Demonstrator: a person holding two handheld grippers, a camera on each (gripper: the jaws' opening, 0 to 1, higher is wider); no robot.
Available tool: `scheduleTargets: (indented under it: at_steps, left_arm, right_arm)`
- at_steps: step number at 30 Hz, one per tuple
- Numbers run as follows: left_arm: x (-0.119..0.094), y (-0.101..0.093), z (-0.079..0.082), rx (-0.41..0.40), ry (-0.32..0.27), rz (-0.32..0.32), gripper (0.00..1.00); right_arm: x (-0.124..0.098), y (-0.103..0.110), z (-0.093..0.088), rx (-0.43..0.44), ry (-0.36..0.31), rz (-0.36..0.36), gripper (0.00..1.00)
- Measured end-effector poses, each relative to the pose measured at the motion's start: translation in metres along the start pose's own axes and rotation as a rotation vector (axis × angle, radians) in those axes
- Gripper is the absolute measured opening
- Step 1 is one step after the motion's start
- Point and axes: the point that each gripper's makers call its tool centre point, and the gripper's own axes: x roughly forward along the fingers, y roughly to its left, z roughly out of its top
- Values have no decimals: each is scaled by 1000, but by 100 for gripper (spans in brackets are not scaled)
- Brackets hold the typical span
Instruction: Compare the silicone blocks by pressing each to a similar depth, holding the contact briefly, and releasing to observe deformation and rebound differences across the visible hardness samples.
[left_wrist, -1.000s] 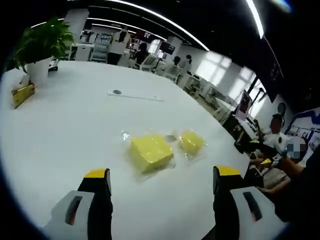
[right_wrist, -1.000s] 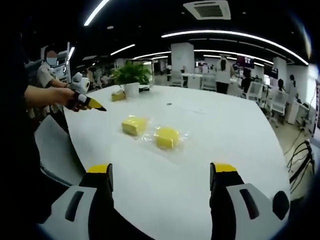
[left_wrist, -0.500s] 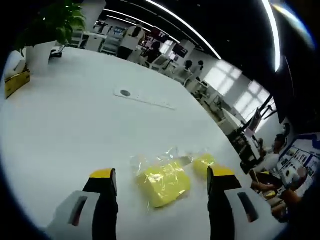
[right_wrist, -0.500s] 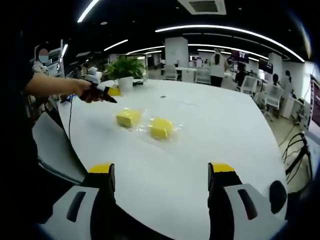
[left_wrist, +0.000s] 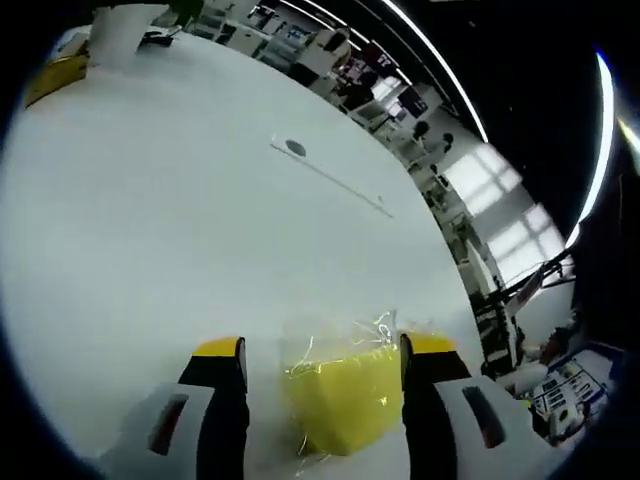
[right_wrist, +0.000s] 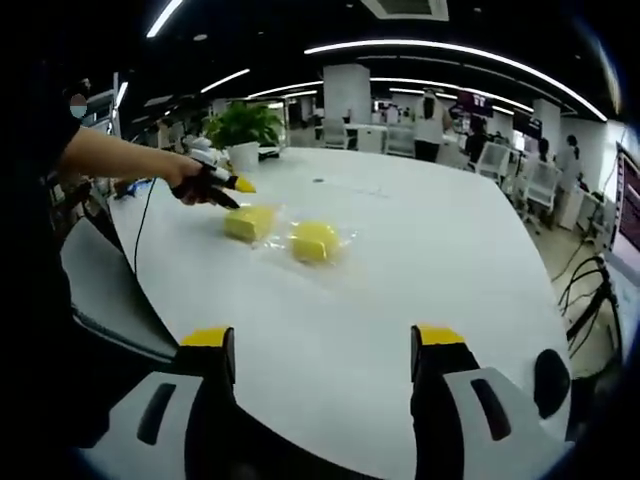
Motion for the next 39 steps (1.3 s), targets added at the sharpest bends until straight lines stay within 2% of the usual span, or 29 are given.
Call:
scheduleTargets:
  at_steps: [1, 2, 3, 5, 7, 9, 10, 11, 13, 15, 17, 18, 19, 20, 21, 22, 23, 24, 26, 29, 32, 39]
  left_arm:
    - [3, 0, -1, -22, 3, 2, 58]
    - [6, 0, 4, -13, -30, -8, 55]
    - [7, -1, -1, -66, -11, -11, 52]
    - [15, -5, 1, -133, -37, -40, 46]
    - [17, 1, -2, -121, -46, -23, 38]
    - [19, 4, -9, -93, -31, -11, 27]
    - [20, 6, -15, -86, -15, -10, 25]
    - [22, 1, -10, -138, -58, -45, 25]
    - [22, 2, -14, -172, -57, -52, 23]
    - [22, 0, -15, -142, -72, -73, 19]
    - [21, -8, -15, -68, -85, -114, 10]
    - [20, -9, -15, -87, -93, -112, 2]
    - [18, -10, -5, -129, -155, -124, 0]
    - [17, -11, -10, -139, -131, -126, 0]
    - [16, -12, -10, -120, -125, -137, 0]
    - [15, -17, -12, -64, -109, -170, 0]
    - [14, -19, -13, -20, -110, -175, 0]
    - [12, -18, -15, -2, -103, -152, 0]
    - [10, -19, -16, -41, -107, -157, 0]
    - [8, -17, -15, -38, -111, -154, 0]
    - [3, -25, -12, -34, -120, -182, 0]
    - [-17, -45, 0, 223, -162, -248, 0]
  right_arm:
    - [0, 0, 0, -1, 1, -1, 65]
    - [1, -1, 0, -3, 4, -2, 65]
    - [1, -2, -1, -4, 7, -3, 65]
    - [2, -2, -2, -6, 15, -1, 64]
    - [3, -3, -3, -9, 18, 1, 63]
    - [3, -3, -3, -13, 25, -1, 63]
    - [4, -4, -3, -16, 26, -2, 62]
    - [4, -5, -4, -17, 26, -3, 62]
    - [5, -5, -4, -22, 29, -3, 61]
    - [6, -5, -4, -22, 34, -1, 61]
    - [7, -4, -5, -23, 38, 3, 61]
    - [7, -4, -5, -25, 38, 4, 60]
    - [7, -4, -4, -26, 37, 4, 60]
    - [7, -3, -3, -28, 36, 4, 60]
    - [7, -3, -3, -27, 35, 6, 60]
    - [8, -3, -3, -27, 36, 6, 60]
    - [8, -3, -3, -29, 38, 7, 59]
    - [8, -3, -3, -32, 38, 6, 60]
    - [8, -3, -2, -31, 32, 6, 60]
    - [9, 0, -1, -37, 33, 15, 59]
    - [8, 1, 1, -45, 31, 16, 60]
    - [7, -3, -1, -47, 39, 11, 59]
